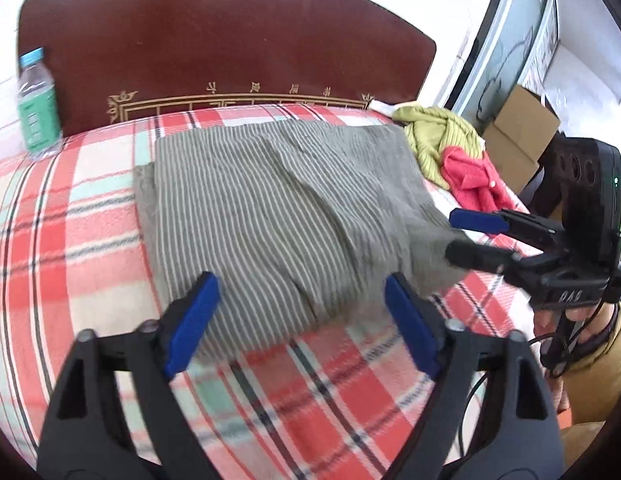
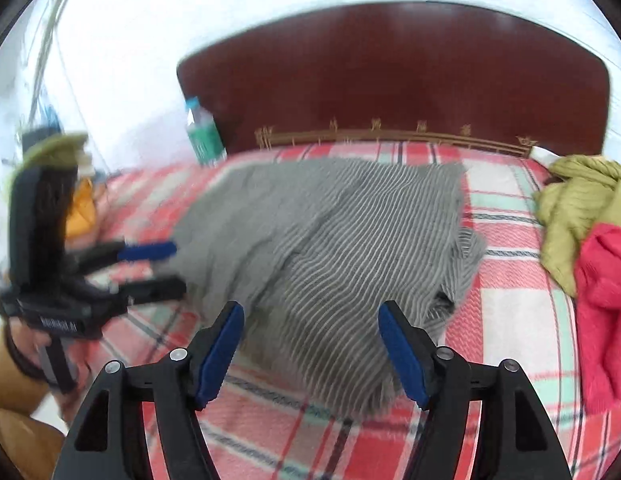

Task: Fold clothes

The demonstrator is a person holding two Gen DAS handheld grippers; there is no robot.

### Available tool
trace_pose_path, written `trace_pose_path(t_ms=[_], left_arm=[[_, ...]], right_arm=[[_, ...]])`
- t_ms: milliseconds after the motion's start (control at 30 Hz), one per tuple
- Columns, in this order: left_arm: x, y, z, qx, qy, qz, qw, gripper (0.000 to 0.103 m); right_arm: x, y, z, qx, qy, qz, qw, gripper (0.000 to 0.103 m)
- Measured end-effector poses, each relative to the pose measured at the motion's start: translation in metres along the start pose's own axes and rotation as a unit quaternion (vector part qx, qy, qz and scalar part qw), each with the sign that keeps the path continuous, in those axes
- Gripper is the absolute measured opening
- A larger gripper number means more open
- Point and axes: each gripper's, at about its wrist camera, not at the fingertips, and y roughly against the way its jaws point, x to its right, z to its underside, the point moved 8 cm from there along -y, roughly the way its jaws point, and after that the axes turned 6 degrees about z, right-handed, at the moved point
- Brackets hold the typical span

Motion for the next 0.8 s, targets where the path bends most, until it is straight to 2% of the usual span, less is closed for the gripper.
trace_pose_path(t_ms=[133, 367, 433, 600, 667, 800], left_arm=[[0.007, 0.007, 0.009, 0.014, 0.005, -0.003, 0.9999, 0.094], [0.005, -0.017, 0.019, -0.016, 0.014, -0.012, 0.9997, 0.095], [0.005, -0.024, 0.022, -0.024, 0.016, -0.015, 0.9995, 0.095], [0.018, -0.002, 0.021, 0.008, 0.015, -0.017, 0.9997, 0.095], [0.023, 0.006, 0.02, 0.02, 0.014, -0.018, 0.9995, 0.098], [0.034, 0.023, 0.019, 0.045, 0.013, -0.02, 0.9987, 0.098]], right_arm=[[-0.01, 0.013, 0.003, 0.022, 0.009, 0.012, 1.0, 0.072], [-0.011, -0.023, 0.024, -0.027, 0.026, 0.056, 0.998, 0.072], [-0.01, -0.014, 0.025, -0.018, 0.005, 0.044, 0.999, 0.072], [-0.009, 0.029, 0.025, 0.025, -0.028, 0.028, 0.999, 0.073], [-0.009, 0.042, 0.028, 0.041, -0.047, 0.021, 0.998, 0.084], [-0.018, 0.057, 0.034, 0.054, -0.055, 0.015, 0.997, 0.084]])
